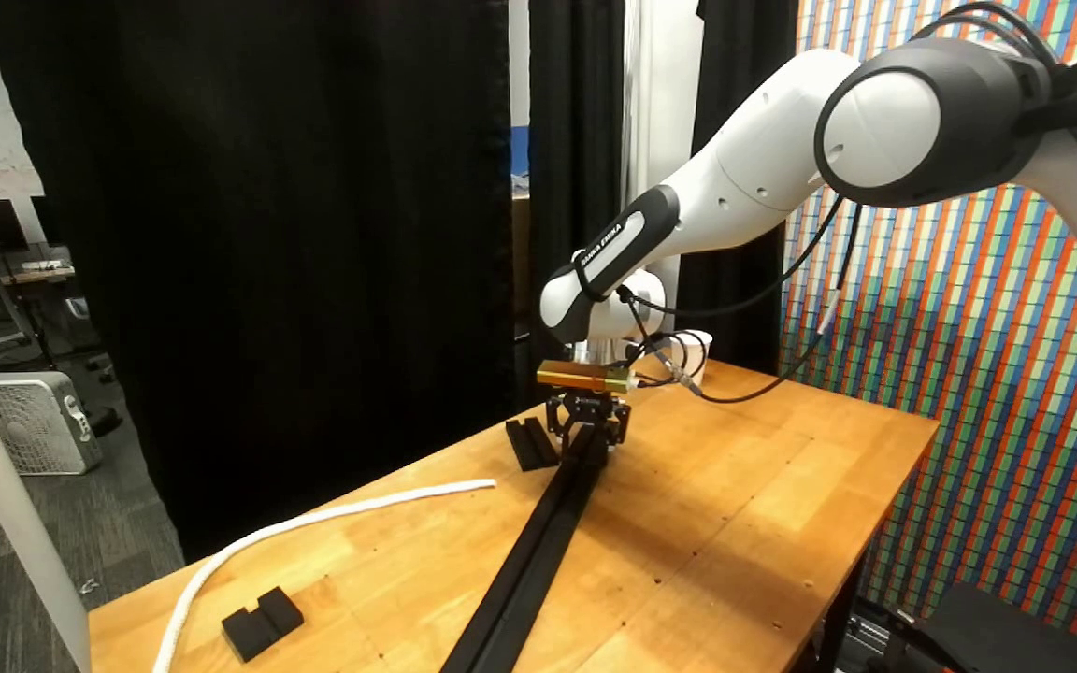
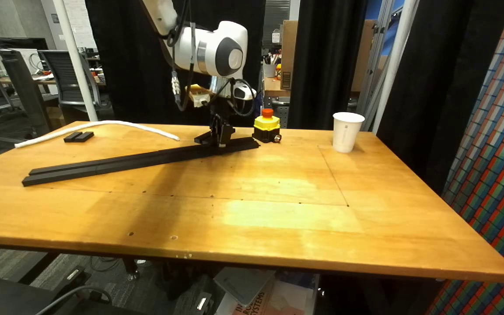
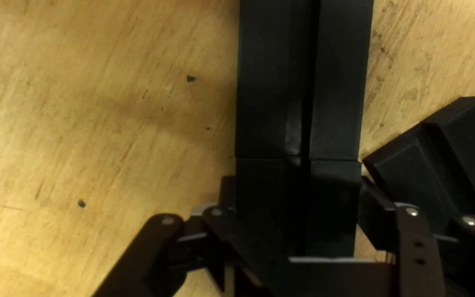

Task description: Organize the black objects in a line

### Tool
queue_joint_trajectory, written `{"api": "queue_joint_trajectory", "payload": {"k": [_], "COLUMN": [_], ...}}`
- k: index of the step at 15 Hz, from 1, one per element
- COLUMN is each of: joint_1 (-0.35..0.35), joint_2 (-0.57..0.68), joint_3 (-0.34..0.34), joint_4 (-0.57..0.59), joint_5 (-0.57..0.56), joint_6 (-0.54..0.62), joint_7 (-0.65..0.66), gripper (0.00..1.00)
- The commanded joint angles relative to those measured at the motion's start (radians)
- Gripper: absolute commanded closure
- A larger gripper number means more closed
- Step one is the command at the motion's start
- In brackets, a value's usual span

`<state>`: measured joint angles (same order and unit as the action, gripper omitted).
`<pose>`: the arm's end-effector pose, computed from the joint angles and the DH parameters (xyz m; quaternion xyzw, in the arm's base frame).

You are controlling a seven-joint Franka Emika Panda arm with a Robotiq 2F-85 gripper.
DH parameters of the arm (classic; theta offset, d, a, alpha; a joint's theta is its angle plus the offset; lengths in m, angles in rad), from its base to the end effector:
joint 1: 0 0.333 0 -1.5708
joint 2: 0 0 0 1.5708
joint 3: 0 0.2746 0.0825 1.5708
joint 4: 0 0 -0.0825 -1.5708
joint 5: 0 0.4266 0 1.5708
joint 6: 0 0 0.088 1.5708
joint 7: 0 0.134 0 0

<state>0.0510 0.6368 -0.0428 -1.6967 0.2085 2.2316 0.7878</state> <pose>0.6696 0.0166 0.1283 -0.8954 0.4375 0.0715 0.0415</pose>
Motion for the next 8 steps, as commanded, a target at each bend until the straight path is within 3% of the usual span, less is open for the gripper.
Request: {"api": "queue_joint_trajectory", "payload": {"k": [1, 8], "joint_1": [-0.007, -0.011], "joint_2": [-0.022, -0.02], "joint_3": [0.015, 0.028], "joint_4": [-0.021, -0.04], "joint_5": [0.036, 0.076], "joint_6": [0.017, 0.026], "joint_7": [-0.037, -0.058], "gripper": [0.55, 0.55]}}
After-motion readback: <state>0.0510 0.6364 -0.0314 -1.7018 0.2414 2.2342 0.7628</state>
